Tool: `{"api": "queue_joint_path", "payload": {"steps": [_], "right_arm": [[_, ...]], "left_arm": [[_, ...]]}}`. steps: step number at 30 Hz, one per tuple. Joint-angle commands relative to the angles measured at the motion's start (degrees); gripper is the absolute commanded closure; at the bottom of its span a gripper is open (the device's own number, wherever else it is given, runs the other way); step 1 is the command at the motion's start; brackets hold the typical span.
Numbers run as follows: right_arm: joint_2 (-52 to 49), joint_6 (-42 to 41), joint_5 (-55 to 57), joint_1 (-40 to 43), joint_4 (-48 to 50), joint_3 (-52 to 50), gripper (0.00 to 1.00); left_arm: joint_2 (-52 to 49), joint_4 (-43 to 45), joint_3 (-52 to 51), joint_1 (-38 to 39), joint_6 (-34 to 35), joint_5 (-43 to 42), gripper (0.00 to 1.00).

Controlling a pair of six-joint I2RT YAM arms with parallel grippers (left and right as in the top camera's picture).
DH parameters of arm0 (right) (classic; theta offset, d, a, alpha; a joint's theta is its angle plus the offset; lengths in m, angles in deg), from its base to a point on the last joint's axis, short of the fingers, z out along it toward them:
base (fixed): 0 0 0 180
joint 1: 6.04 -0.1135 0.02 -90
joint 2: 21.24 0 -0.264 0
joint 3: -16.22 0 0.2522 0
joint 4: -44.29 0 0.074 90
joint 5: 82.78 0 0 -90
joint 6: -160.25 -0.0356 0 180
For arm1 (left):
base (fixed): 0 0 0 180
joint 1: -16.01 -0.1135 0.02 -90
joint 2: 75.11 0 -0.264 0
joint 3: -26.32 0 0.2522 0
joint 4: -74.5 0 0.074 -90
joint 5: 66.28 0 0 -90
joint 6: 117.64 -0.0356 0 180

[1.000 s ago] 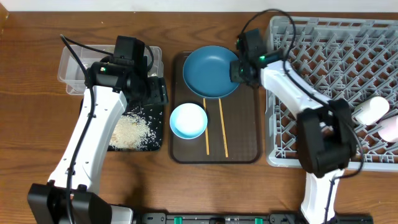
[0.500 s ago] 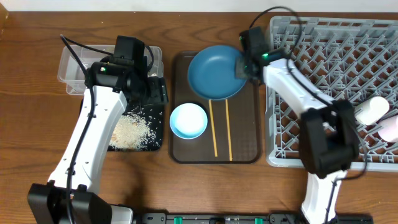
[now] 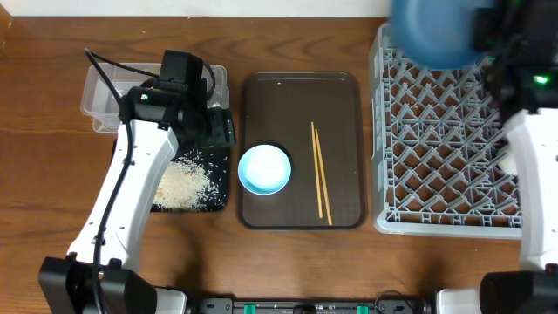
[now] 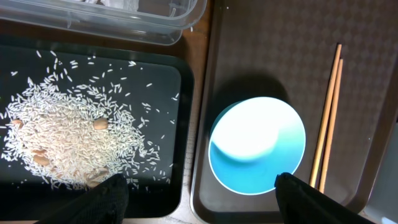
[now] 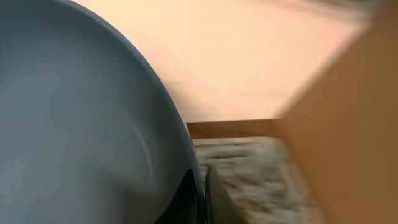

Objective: Sort waste into correct bins and load items into the dishwasher rack

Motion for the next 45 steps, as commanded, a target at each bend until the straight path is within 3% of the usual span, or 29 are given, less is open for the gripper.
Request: {"api": "queue_joint_path", "payload": {"steps": [1,13,22,28,37,45], "right_arm": [[-1.46,13.92,8.20,5.14,0.46,-0.02,0.99],[-8.33,28.96,22.69,16.72,13.64,-0.07,0.99],[-16.09,40.83,33.27,19.26,27.43,-0.07,0.99],[-19.85,46.14,33.75,19.41,32.48,-0.07,0.99],[-24.11,45.86,33.75,19.54,32.63,-0.44,0.99],[-24.68,38.84,32.87,18.27,27.85,-0.50,0.99]], "left_arm": [[-0.31,0.00,-0.66,0.00,-0.33,0.74,0.21],[-0.31,-0.02,-0.66,0.00,-0.31,0.72,0.21],[-0.31,-0.04,-0.66,0.00,-0.31,0.72,0.21],[-0.31,-0.04,-0.66,0.00,-0.28,0.72,0.21],[-0.31,-0.02,-0.66,0.00,-0.09,0.70,0.21],[-0.31,-0.02,-0.66,0.00,-0.09,0.70,0.21]]}}
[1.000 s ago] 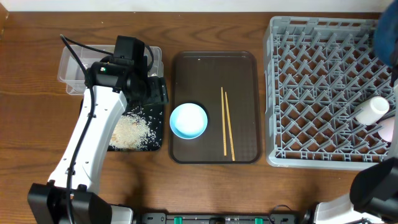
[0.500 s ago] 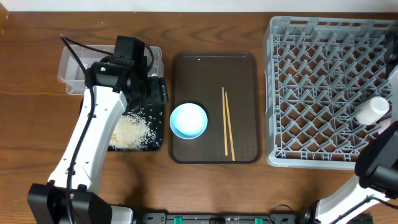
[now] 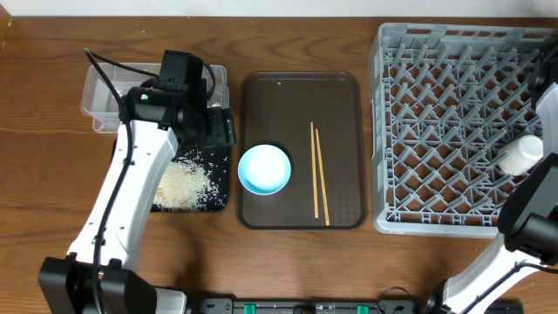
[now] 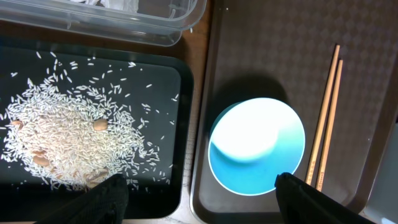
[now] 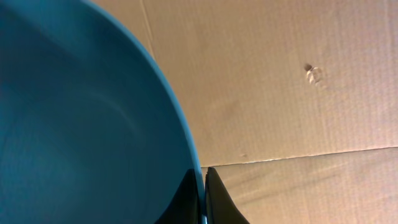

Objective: Sort waste into correct bins and load items into the dishwasher rack

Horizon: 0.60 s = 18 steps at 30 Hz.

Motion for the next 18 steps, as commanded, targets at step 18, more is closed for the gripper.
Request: {"api": "queue_joint_path", "payload": {"steps": [18], "right_arm": [[-0.28,-10.91,-4.92,-5.57,-3.15,0.00,0.64]], "left_arm": [[-0.31,-0.15,-0.66,0.00,0.09,0.68,0.21]]}}
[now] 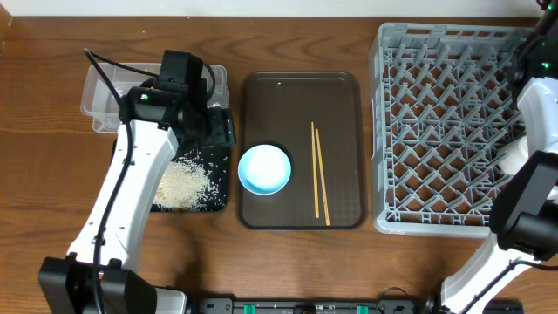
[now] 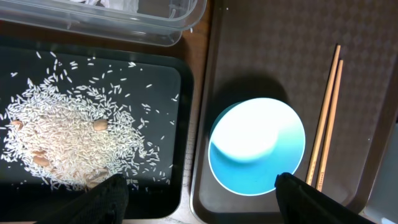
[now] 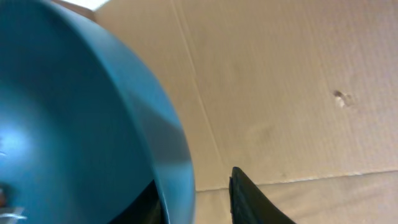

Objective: Sort waste into correct bins and load items into the dishwasher rack

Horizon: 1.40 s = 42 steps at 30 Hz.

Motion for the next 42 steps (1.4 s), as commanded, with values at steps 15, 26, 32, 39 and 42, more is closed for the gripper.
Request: {"api": "queue_joint_path", "payload": {"steps": [15,26,32,39,42], "right_arm": [[2.05,-17.40,-11.91,-0.39,-17.94,-0.09,0.05],[17.75,-21.29,-22.56,-0.42,-18.86,-0.04,0.01],[24.00,-25.94,-39.80,-2.10,-29.31,-0.04,0.11],[24.59,-36.39,-71.67,-9.42,-42.73,-0.11,0.21],[23.30,-37.94,-76.11,-14.69,-45.55,-0.22,0.21]], "left_arm": [[-0.31,-0.13,-0.66,0.00,0.09,0.70,0.21],[-0.31,-0.17,-0.66,0.00,0.09,0.68,0.21],[-0.31,-0.17,-0.66,0.00,0.09,0.70,0.21],[-0.31,-1.66,-0.66,0.00,0.61,3.28,0.21],[-0.31,-4.61,-0.66,-0.17,5.14,9.64,0.21]]}}
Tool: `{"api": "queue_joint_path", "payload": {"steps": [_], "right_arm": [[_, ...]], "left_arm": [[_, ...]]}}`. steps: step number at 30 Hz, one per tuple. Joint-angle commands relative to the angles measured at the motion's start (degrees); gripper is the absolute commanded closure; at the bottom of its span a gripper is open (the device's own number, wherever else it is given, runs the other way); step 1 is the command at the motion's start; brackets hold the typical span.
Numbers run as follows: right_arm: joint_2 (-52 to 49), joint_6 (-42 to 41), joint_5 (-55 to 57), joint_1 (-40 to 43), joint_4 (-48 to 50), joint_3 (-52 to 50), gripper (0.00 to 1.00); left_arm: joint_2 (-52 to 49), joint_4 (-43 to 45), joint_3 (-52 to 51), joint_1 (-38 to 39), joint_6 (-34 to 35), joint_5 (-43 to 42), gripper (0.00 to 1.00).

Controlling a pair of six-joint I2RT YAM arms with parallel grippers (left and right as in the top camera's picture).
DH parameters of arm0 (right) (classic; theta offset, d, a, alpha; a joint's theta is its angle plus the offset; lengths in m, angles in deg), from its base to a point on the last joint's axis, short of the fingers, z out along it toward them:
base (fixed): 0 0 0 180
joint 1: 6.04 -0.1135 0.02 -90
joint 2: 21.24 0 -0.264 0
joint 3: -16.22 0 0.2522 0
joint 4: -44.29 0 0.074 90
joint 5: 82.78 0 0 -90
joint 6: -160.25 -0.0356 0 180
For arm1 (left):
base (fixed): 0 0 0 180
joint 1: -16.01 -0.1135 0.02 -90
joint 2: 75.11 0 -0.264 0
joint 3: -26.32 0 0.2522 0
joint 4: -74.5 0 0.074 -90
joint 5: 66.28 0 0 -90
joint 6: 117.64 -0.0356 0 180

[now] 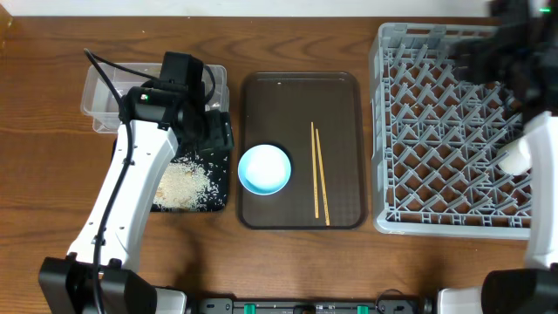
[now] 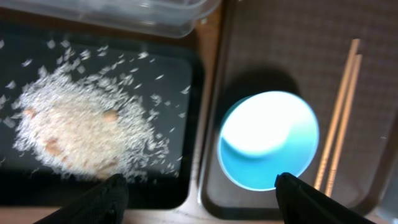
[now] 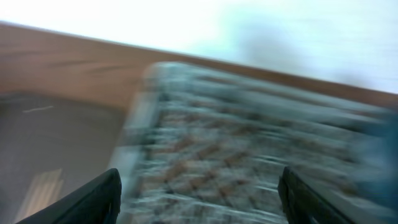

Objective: Sort waste into correct bins and load items into the dishwasher rack
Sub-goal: 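Grasp the light-blue bowl with the right gripper and lift it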

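A light blue bowl (image 1: 264, 168) and a pair of wooden chopsticks (image 1: 320, 183) lie on the brown tray (image 1: 301, 92). My left gripper (image 1: 218, 131) hangs open above the gap between the black rice tray and the brown tray. In the left wrist view the bowl (image 2: 268, 140) sits ahead of the empty left gripper (image 2: 199, 193). My right gripper (image 3: 199, 186) is open and empty. It is blurred over the far left part of the grey dishwasher rack (image 1: 436, 148). The blue plate is not between its fingers. A bluish smear shows at the right edge of the right wrist view.
A black tray (image 1: 222, 196) holds spilled rice (image 1: 181, 183). A clear plastic container (image 1: 96, 100) stands behind it. A white cup (image 1: 514, 157) sits in the rack at the right. Bare wooden table runs along the front.
My right gripper had its fingers round the blue plate's rim, facing cardboard off the table. Now it is open, empty and over the rack. The left wrist view has shifted slightly.
My right gripper held the blue plate above the rack's far edge, then held it out of the overhead view against cardboard. Its fingers then stood wider round the rim. Now it is back over the rack without the plate. Bowl and chopsticks stayed put.
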Motion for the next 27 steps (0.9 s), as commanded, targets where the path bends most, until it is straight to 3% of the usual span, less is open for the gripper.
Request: {"api": "queue_joint_path", "payload": {"steps": [1,4,13,19,27], "right_arm": [[-1.75,-4.90,-13.33,-6.60,-2.10,-0.35,0.21],[-3.34,-4.90,-11.82,-12.81,-4.17,-1.05,0.19],[-13.31,-5.38,-10.14,-27.47,-8.48,-1.60,0.25],[-21.33,-9.99,-7.52,-34.38,-8.46,-1.60,0.26],[-29.42,-15.67,-5.07,-40.09,-8.57,-1.60,0.48]], "left_arm": [[-0.31,-2.89,-0.66,-0.37,5.53,8.90,0.21],[-0.31,-5.40,-0.66,-1.90,9.53,12.59,0.21],[-0.31,-7.52,-0.66,-10.91,10.97,12.46,0.21],[-0.31,-8.74,-0.66,-14.80,10.97,12.46,0.21],[-0.31,-8.68,-0.66,-15.21,10.97,12.46,0.21]]}}
